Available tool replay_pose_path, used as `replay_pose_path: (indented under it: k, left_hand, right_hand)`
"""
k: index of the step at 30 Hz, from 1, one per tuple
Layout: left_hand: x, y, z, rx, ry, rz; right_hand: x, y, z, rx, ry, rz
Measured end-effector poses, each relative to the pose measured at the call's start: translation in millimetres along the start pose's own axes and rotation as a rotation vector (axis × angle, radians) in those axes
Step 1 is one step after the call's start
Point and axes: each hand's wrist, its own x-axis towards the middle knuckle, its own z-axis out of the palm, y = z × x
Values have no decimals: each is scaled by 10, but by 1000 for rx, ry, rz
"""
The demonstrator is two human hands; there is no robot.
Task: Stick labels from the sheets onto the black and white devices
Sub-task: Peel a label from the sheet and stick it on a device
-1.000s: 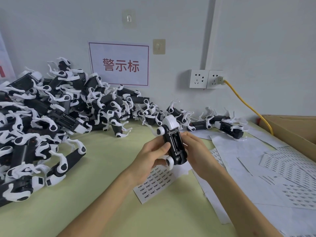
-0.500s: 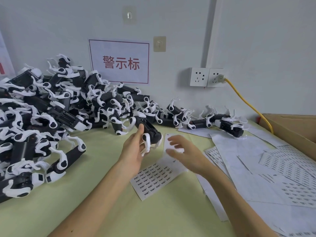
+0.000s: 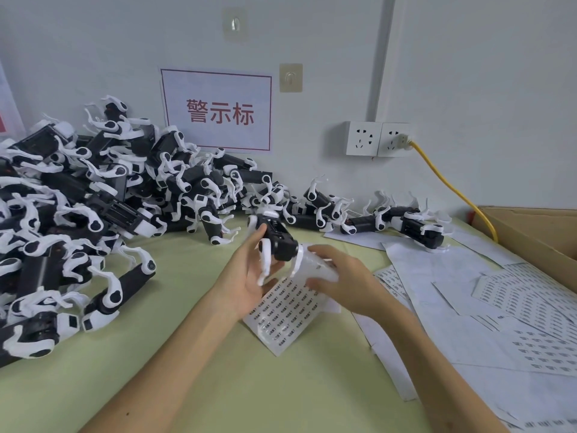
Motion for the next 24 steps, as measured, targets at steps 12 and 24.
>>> replay_pose_path:
  k: [12, 24]
  left_hand:
    - [-119, -16, 157, -6, -190, -51]
    - [-114, -11, 125, -76, -201, -14]
  right_hand:
    - [-9, -12, -90, 59, 336, -207]
    - [-31, -40, 10, 63, 233, -211]
